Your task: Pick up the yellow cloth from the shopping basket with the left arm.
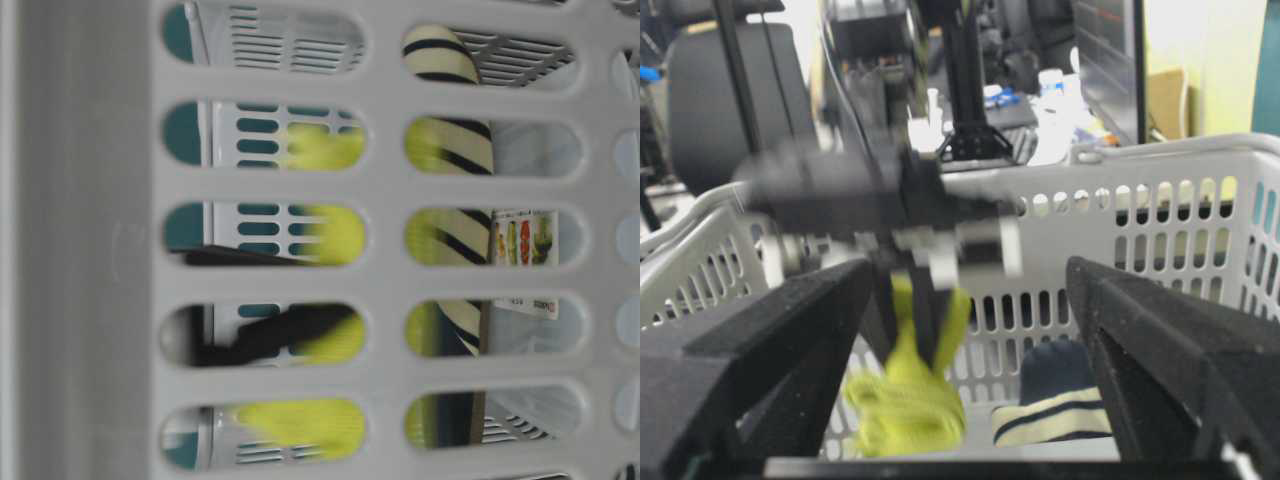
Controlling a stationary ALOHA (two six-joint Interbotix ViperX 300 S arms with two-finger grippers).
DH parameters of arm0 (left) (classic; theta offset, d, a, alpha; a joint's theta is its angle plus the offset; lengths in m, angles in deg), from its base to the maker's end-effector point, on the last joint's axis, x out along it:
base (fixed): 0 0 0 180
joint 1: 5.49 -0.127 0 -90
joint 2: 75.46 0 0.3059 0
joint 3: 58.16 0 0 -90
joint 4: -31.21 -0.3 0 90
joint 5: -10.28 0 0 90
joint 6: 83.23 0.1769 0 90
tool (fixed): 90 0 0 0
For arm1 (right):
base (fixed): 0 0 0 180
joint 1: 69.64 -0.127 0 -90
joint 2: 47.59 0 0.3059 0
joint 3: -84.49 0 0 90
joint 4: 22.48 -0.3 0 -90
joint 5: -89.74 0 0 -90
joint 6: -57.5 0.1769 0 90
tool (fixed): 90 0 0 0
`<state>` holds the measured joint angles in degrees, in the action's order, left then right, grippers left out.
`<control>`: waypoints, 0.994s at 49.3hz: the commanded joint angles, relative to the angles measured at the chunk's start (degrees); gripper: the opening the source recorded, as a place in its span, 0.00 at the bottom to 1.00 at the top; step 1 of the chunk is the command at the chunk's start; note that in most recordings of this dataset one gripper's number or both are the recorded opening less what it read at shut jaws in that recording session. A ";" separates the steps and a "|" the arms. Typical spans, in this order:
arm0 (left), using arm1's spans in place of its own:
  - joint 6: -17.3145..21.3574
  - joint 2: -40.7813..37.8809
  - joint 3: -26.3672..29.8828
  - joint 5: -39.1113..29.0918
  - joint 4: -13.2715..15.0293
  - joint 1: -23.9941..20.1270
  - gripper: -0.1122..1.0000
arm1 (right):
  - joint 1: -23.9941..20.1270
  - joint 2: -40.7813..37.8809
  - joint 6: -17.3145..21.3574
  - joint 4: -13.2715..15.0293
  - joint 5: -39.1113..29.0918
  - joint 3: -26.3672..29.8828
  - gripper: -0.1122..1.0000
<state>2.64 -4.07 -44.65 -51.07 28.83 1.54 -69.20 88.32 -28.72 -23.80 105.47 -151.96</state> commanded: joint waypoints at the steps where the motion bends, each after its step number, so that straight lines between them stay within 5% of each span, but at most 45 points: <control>1: -0.09 2.46 8.53 -5.98 -0.26 0.35 0.24 | 0.09 -0.35 0.09 -0.09 0.35 0.44 0.78; 18: -0.09 -1.05 32.78 -23.55 -0.18 0.18 0.24 | 0.09 -0.26 0.09 -0.18 0.26 0.26 0.78; 28: -0.09 -3.16 35.60 -28.74 -0.18 -0.35 0.24 | 0.09 -0.09 0.09 -0.18 0.35 0.09 0.78; 49: 0.00 -3.25 35.42 -29.00 -0.18 -0.35 0.24 | 0.09 0.09 0.09 -0.18 0.26 0.09 0.78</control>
<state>2.55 -8.29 -10.37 -80.25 28.83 1.10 -69.20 88.58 -28.72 -23.80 105.47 -152.31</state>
